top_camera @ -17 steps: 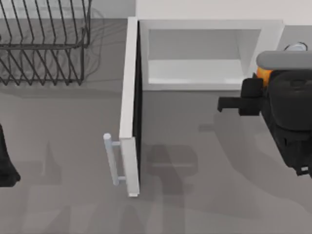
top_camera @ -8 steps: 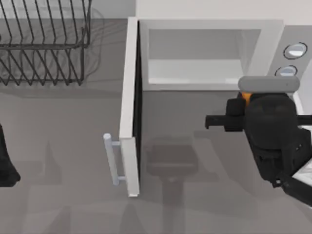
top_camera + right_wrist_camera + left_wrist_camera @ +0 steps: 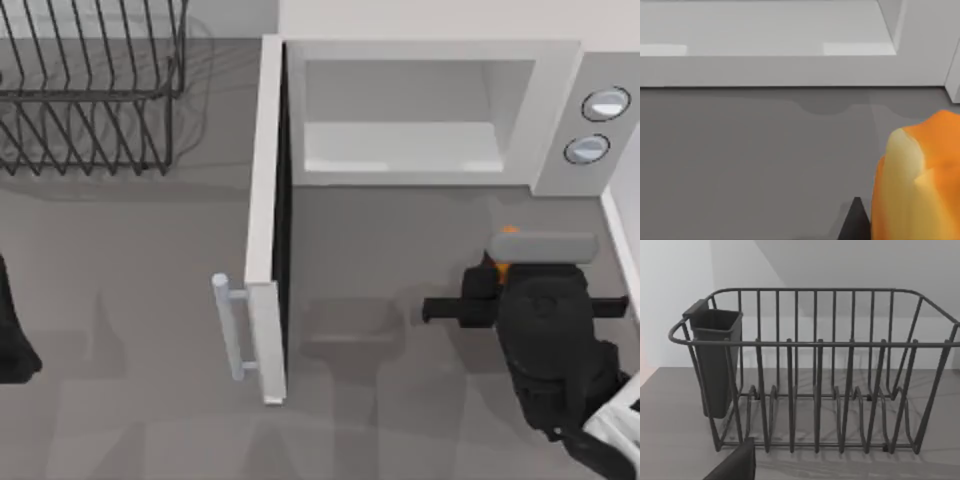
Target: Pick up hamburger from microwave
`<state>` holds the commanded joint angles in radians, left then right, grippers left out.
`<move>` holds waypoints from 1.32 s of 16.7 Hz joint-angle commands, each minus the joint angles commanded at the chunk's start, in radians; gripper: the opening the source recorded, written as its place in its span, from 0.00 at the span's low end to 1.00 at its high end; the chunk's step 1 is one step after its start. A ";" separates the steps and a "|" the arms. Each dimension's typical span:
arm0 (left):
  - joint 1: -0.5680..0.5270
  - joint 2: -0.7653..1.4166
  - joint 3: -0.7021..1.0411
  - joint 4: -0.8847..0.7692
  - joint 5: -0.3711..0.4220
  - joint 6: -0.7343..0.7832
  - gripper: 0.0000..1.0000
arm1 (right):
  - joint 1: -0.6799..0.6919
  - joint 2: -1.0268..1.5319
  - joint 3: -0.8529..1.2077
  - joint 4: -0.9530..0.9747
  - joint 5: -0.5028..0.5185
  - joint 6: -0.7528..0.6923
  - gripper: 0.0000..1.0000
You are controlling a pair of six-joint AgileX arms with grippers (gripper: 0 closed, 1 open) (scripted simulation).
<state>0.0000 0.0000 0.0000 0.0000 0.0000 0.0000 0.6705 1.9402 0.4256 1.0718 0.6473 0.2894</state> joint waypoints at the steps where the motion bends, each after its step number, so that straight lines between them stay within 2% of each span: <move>1: 0.000 0.000 0.000 0.000 0.000 0.000 1.00 | -0.001 0.014 -0.007 0.017 -0.001 0.000 0.00; 6: 0.000 0.000 0.000 0.000 0.000 0.000 1.00 | -0.002 0.019 -0.010 0.023 -0.001 -0.001 0.00; 19: 0.000 0.000 0.000 0.000 0.000 0.000 1.00 | -0.002 0.019 -0.010 0.023 -0.001 -0.001 0.98; 22: 0.000 0.000 0.000 0.000 0.000 0.000 1.00 | -0.002 0.019 -0.010 0.023 -0.001 -0.001 1.00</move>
<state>0.0000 0.0000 0.0000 0.0000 0.0000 0.0000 0.6685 1.9596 0.4155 1.0952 0.6458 0.2887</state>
